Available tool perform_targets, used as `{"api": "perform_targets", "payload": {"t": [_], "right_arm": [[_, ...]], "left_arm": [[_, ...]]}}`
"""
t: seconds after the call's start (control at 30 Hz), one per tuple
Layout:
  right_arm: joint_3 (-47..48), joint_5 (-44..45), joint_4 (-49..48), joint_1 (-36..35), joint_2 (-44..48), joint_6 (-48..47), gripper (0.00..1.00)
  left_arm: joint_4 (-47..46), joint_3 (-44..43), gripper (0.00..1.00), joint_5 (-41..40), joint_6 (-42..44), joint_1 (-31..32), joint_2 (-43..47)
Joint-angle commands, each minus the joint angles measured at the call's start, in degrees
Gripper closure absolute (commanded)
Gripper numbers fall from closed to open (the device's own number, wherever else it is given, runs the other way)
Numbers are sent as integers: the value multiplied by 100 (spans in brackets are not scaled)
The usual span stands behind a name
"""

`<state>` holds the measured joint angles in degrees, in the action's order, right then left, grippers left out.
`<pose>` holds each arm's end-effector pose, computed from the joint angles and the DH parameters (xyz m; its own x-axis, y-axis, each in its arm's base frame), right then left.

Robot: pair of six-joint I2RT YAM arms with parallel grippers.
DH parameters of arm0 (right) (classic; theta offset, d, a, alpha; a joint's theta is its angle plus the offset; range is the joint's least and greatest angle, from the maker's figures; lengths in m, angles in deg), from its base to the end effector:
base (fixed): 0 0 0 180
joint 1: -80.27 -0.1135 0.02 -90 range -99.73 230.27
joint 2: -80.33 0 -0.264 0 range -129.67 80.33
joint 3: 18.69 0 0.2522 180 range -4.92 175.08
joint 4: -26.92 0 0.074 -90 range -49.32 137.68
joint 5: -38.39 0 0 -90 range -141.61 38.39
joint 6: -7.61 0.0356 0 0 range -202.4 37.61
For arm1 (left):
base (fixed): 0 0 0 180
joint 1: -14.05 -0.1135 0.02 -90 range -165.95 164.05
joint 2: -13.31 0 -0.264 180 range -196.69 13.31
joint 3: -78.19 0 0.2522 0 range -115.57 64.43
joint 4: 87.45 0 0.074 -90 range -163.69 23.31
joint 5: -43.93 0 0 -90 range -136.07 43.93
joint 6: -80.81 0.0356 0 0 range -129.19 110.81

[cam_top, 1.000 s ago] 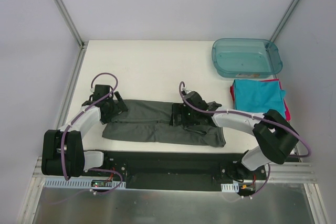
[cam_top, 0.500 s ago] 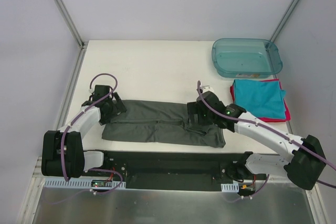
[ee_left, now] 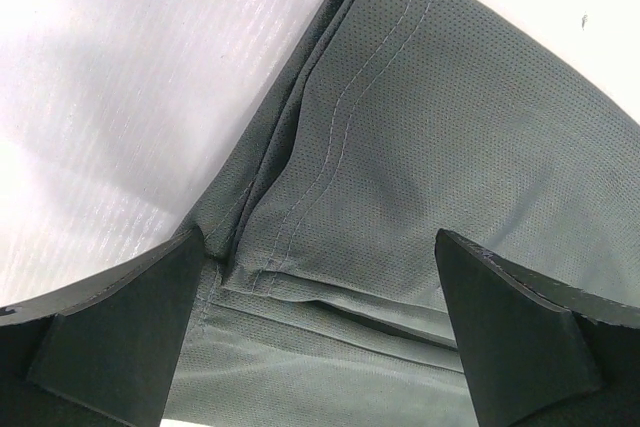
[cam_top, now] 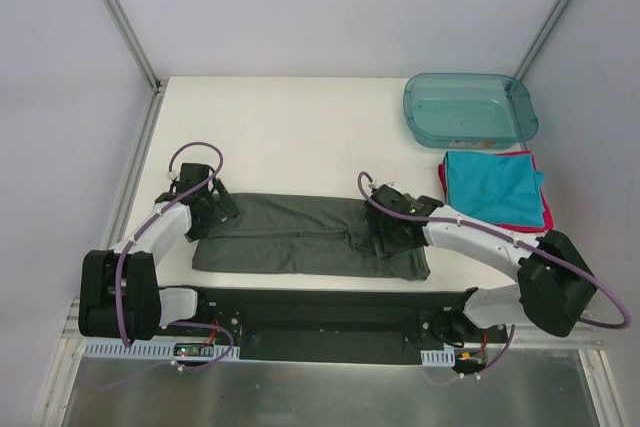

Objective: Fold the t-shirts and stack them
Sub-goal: Fold the other side of the tshirt into a rectangle

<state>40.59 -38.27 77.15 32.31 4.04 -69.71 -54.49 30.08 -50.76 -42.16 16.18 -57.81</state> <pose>0.1672 0.1732 0.1960 -0.7479 -0.5106 -0.4241 -0.5112 0.8507 -0.1227 0.2279 -0.0056 0.1740 -0.6901 -0.5171 -0.5064 -0.4580 0.8538 -0.2477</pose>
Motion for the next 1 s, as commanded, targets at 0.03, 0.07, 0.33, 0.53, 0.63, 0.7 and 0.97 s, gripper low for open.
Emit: {"api": "perform_targets", "payload": {"t": [0.03,0.07,0.33,0.53,0.63,0.7,0.97], "right_arm": [[116,169,27,77,-211,286,47],[89,186,1,85,-219,313,50],[-52,318,35,209,-114,454,90],[-280,424,440,217,167,638,95],[-412,388,510,209,229,735,94],[-465,432,528,209,246,796,92],[-491,152,423,217,535,674,46]], "left_arm": [[189,-134,1,-164,80,-72,124],[189,-134,1,-164,72,-64,124],[207,-125,1,-190,63,-90,133],[268,-133,1,-243,1,-125,115],[338,-151,1,-278,-34,-160,89],[356,-151,1,-287,-43,-160,89],[400,-169,1,-95,-78,-160,255]]}}
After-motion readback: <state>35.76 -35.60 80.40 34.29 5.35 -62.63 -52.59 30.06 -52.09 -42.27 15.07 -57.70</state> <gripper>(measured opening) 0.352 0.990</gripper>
